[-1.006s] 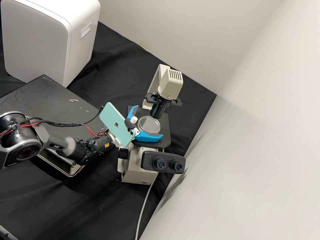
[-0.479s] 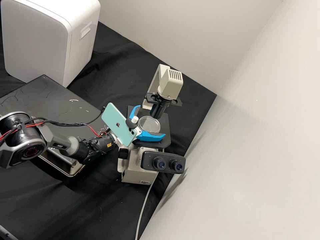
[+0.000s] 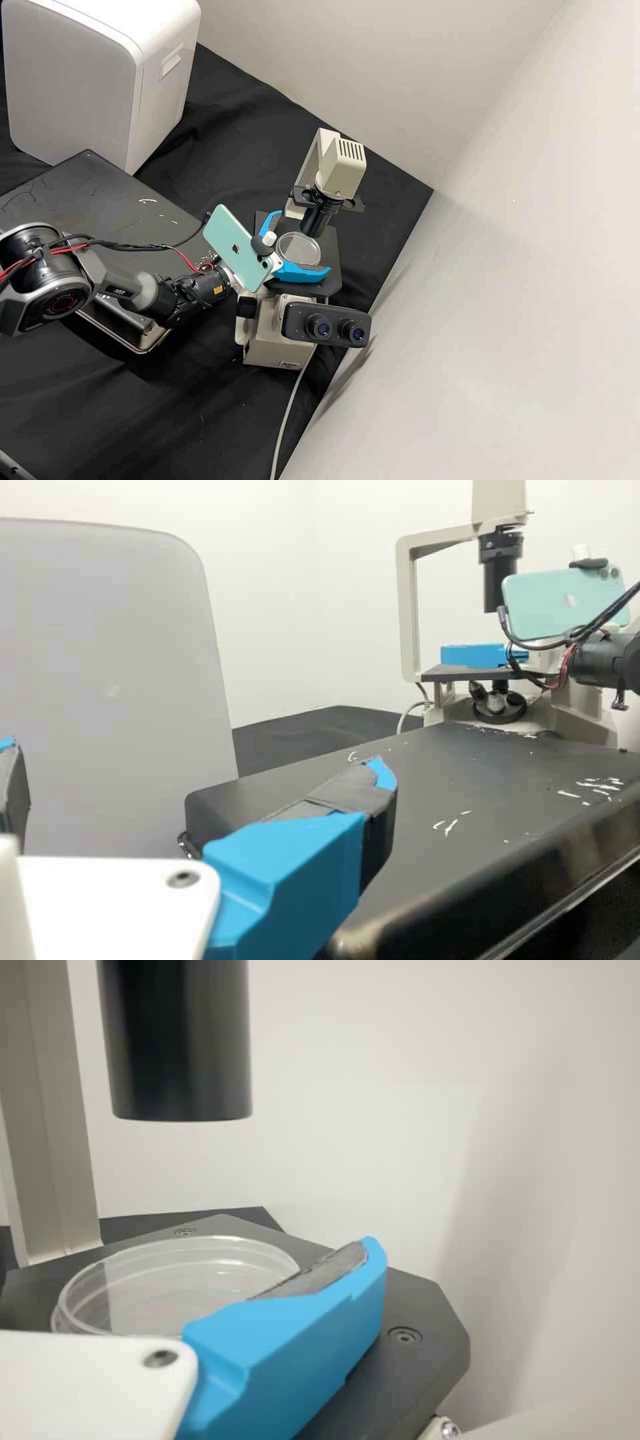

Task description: Place the petri dish on the bench

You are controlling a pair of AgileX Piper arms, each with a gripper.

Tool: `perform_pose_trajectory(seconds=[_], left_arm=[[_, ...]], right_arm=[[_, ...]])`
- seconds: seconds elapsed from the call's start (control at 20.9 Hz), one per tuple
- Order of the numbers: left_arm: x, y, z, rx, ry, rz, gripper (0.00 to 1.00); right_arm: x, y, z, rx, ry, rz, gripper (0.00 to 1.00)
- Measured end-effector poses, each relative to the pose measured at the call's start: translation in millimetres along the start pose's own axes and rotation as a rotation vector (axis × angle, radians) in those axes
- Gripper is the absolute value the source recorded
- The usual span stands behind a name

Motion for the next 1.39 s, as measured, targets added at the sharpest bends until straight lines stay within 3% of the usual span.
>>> perform_pose_trajectory(seconds=[0.67, 0.96, 1.39], left_arm=[[0.0, 0.0, -0.3, 0.000, 0.002, 0.000, 1.00], [0.0, 0.0, 0.2, 0.000, -0.001, 0.000, 1.00], [-0.2, -0.4, 2.5, -0.002, -0.015, -0.002, 1.00]], right_arm=[[0.0, 0.0, 0.0, 0.007, 0.000, 0.000, 0.00], [0.0, 0.0, 0.0, 0.034, 0.000, 0.000, 0.00], [0.0, -0.4, -0.4, 0.037, 0.001, -0.001, 0.00]])
